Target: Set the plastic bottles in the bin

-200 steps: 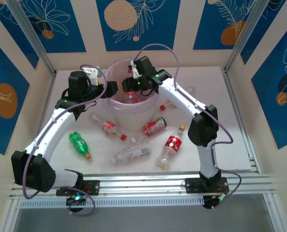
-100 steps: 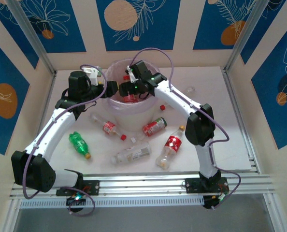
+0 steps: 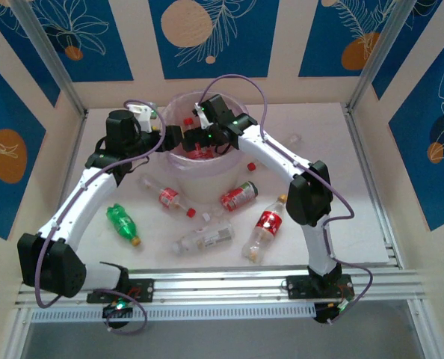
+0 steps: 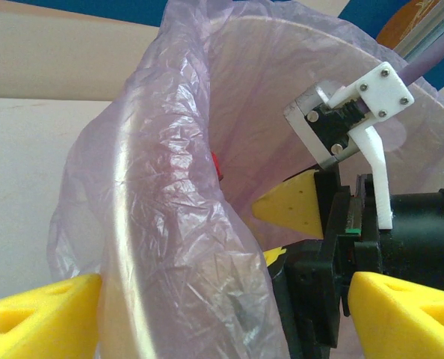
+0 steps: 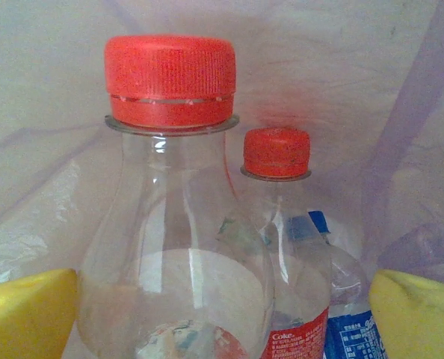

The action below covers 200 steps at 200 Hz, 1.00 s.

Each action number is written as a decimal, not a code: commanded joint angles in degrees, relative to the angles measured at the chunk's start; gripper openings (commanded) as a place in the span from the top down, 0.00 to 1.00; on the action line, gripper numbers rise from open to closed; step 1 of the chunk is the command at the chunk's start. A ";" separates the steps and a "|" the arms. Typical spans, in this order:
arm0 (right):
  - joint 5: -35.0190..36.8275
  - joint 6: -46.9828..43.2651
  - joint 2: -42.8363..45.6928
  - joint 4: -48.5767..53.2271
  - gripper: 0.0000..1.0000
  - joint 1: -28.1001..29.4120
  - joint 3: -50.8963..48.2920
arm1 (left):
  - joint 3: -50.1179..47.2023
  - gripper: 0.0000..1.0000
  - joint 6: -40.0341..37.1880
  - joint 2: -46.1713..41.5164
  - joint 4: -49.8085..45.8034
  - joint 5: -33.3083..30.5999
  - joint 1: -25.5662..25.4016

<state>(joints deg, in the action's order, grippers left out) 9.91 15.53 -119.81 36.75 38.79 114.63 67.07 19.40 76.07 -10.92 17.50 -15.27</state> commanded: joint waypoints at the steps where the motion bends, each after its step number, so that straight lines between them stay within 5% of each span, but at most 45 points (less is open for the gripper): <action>1: -0.07 -1.43 4.95 -0.32 0.01 0.41 1.63 | -1.90 0.17 -4.06 1.88 -8.68 -0.62 -1.61; 107: -3.85 3.02 19.99 -0.45 0.01 -2.73 -0.80 | -1.96 0.17 -4.09 1.89 -8.64 -0.53 -1.61; 154: -4.86 12.48 31.76 0.58 0.01 -8.52 -8.67 | -2.01 0.17 -4.22 2.06 -8.72 -0.80 -1.63; 200: 2.21 18.87 47.95 3.18 0.00 -14.29 -27.33 | -2.00 0.17 -4.23 2.55 -8.79 -0.84 -1.61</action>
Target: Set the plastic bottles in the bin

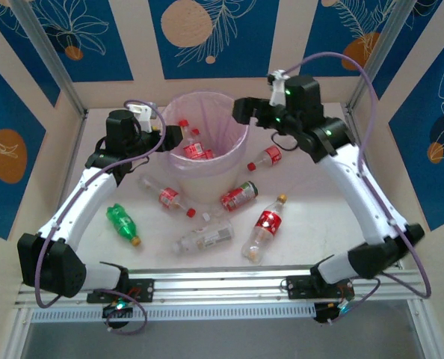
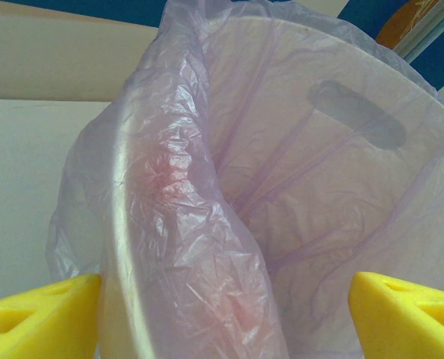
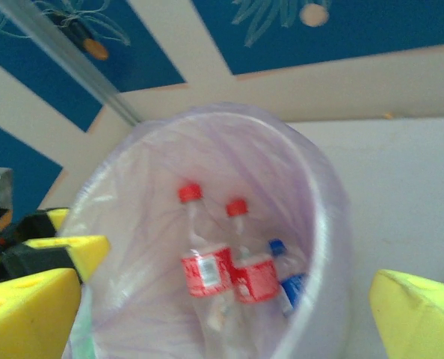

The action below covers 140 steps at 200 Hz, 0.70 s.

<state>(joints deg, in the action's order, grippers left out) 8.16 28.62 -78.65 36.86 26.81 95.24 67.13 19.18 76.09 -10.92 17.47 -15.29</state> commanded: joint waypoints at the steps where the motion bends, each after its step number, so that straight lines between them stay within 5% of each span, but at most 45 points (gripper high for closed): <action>1: 4.14 6.03 7.13 3.19 0.00 -2.43 -8.35 | -2.04 0.17 -4.00 2.55 -8.78 -0.84 -1.54; 66: 7.39 17.20 19.77 11.98 0.07 -4.60 -31.39 | -2.08 0.16 -3.85 2.92 -8.81 -0.60 -1.68; 140: 3.03 27.06 15.51 3.79 0.10 -1.66 -50.27 | -2.07 0.16 -3.89 3.02 -8.95 -0.78 -1.85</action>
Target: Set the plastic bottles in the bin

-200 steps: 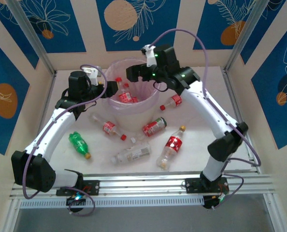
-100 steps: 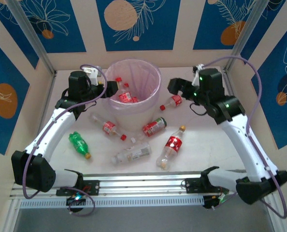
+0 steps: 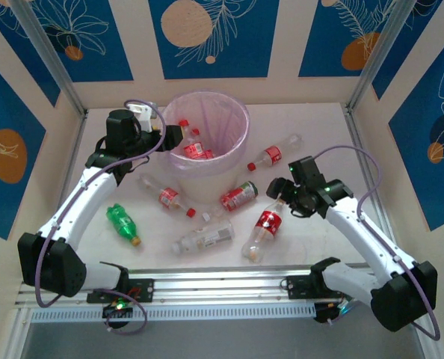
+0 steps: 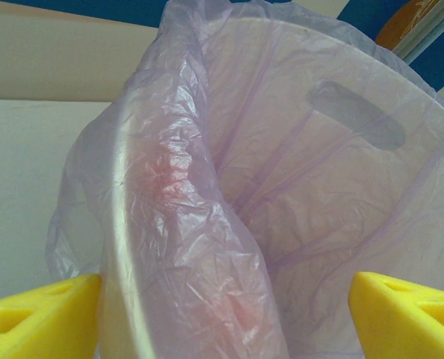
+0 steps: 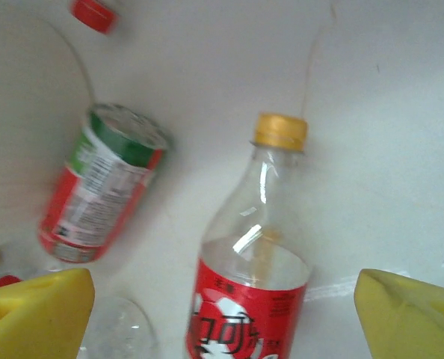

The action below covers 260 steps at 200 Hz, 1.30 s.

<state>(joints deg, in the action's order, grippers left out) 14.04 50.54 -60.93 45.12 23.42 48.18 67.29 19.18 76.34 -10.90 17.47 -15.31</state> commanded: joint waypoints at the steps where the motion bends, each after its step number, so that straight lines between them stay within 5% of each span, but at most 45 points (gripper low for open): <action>1: -2.91 5.29 -2.42 -4.63 0.09 1.81 -3.21 | -2.24 0.16 -3.89 2.77 -8.97 -0.78 -1.83; 41: -4.65 8.65 -10.24 -8.32 0.00 4.35 -6.21 | -2.18 0.16 -4.22 2.68 -9.14 -1.15 -1.85; 118: -3.11 13.79 -19.20 -15.72 0.00 8.22 -9.65 | -2.12 0.16 -4.48 2.87 -9.23 -1.48 -1.83; 220: -1.04 12.26 -19.55 -15.88 0.26 8.24 -9.22 | -2.13 0.16 -4.59 3.38 -9.41 -1.57 -1.92; 260: -0.12 11.05 -17.07 -13.19 0.30 7.83 -8.51 | -2.16 0.16 -4.59 3.48 -9.33 -1.74 -1.92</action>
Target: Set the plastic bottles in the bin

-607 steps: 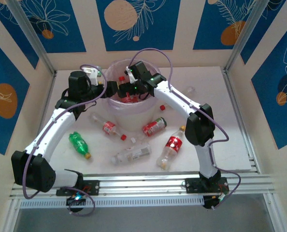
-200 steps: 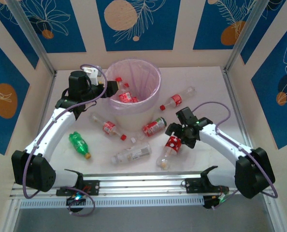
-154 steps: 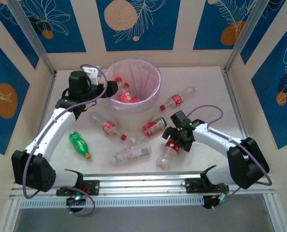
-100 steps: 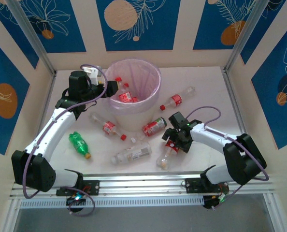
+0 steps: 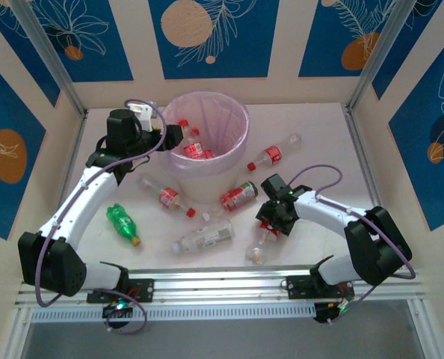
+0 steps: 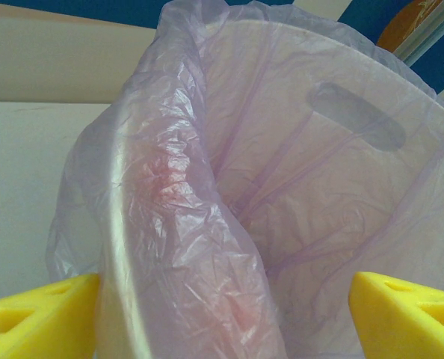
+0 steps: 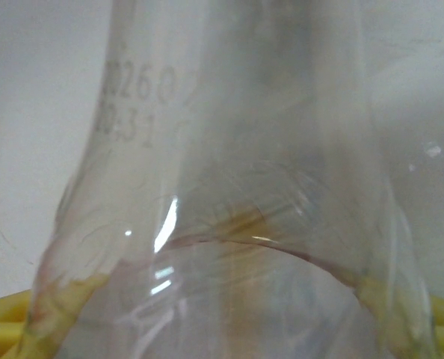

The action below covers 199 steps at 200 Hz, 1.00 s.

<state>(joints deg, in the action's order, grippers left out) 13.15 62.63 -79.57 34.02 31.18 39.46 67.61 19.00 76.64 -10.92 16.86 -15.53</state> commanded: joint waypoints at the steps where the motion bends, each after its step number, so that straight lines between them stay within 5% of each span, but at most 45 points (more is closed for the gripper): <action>1: 0.80 -1.07 1.72 -1.93 0.30 0.05 0.33 | -2.45 0.16 -4.46 3.21 -9.35 -1.13 -1.70; 99: 7.36 -18.61 17.05 9.71 0.38 -9.05 14.30 | -2.42 0.16 -4.17 3.30 -9.25 -0.60 -1.96; 169: 8.11 -31.04 10.33 4.53 0.41 -15.72 39.25 | -2.37 0.16 -4.37 2.89 -9.39 -0.87 -2.14; 199: 2.66 -30.06 6.50 0.32 0.42 -14.86 50.35 | -2.36 0.16 -4.33 2.64 -9.38 -0.78 -2.24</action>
<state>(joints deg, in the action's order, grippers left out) 19.68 34.24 -71.02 39.18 15.73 82.76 67.66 19.00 76.66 -10.94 16.67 -15.68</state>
